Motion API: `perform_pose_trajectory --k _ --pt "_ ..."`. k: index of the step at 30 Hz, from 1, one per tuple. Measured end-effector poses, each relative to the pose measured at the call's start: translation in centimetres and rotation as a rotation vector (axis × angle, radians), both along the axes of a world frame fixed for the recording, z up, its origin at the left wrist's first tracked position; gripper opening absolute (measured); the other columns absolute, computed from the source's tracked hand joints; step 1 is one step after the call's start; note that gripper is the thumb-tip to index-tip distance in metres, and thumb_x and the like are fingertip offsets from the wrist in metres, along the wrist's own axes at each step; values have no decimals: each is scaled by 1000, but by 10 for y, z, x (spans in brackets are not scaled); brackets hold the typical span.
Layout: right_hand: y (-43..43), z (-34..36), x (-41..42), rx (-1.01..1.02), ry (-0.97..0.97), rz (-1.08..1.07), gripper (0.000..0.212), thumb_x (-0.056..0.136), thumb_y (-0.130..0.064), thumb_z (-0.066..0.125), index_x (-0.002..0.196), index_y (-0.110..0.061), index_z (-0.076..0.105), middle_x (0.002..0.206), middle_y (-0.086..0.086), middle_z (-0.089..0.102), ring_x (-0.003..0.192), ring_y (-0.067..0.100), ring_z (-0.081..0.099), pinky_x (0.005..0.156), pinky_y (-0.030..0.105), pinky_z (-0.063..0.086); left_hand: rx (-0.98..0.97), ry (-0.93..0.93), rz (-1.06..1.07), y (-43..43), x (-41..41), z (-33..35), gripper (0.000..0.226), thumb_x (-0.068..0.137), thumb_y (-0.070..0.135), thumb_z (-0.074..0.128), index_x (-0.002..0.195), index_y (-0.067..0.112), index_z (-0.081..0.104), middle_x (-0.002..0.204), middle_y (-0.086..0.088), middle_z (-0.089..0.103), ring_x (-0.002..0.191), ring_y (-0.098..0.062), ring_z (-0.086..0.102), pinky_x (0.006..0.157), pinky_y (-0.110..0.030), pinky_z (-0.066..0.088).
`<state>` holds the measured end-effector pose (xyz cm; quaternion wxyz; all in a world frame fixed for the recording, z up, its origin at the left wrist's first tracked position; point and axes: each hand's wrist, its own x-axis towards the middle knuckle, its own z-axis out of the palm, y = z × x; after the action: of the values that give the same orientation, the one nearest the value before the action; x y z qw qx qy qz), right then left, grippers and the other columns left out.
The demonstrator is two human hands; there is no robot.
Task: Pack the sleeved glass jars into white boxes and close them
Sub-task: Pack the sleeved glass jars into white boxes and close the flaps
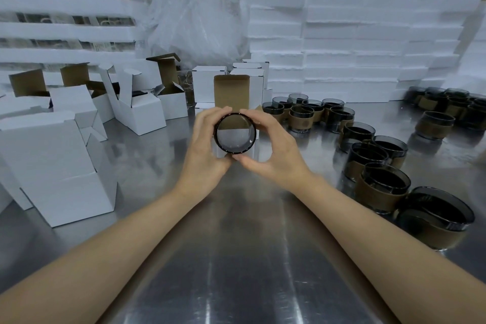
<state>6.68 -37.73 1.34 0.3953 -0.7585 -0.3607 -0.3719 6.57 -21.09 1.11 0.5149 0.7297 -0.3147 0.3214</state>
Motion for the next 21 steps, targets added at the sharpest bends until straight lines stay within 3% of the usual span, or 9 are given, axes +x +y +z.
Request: perform_pose_trajectory --k 2,5,9,12,15,18,21 --pt "2 2 -2 72 6 -30 66 77 -25 75 134 -21 41 129 -17 49 120 2 51 102 21 41 15 29 8 1 1 1 87 67 4 76 138 32 34 131 16 41 127 1 40 109 -18 31" --pt "0 4 -4 220 49 -68 52 81 -26 71 126 -24 45 123 -9 54 111 10 57 95 25 45 115 92 151 5 7 0 92 70 23 85 144 30 29 146 6 29 135 3 22 109 -8 17" --pt "0 11 -3 355 113 -104 25 85 -21 68 104 -19 53 122 5 50 94 18 64 83 25 51 250 245 328 11 13 -6 52 80 32 76 126 23 54 155 -4 8 144 -15 3 117 -32 13" --pt "1 13 -4 421 142 -100 24 86 -23 65 105 -18 53 113 6 51 87 13 63 78 20 51 226 211 284 11 14 -7 14 92 25 62 103 25 55 154 -3 9 146 -18 3 117 -30 12" --pt "2 15 -6 413 146 -111 25 86 -23 67 107 -21 53 119 6 55 96 16 65 84 28 53 206 171 179 9 9 -6 5 96 21 55 94 25 53 154 -2 11 147 -15 5 110 -11 7" --pt "3 16 -7 367 125 -166 26 86 -25 69 108 -21 56 129 1 55 111 19 60 95 39 50 234 162 113 7 6 -5 2 97 23 52 95 23 51 152 0 11 144 -7 10 107 -15 13" --pt "1 16 -3 232 75 -308 32 85 -37 66 111 -18 60 131 -13 52 116 -1 47 104 24 33 242 136 104 6 3 -5 6 97 26 51 94 22 50 150 5 12 138 7 12 102 -9 14"
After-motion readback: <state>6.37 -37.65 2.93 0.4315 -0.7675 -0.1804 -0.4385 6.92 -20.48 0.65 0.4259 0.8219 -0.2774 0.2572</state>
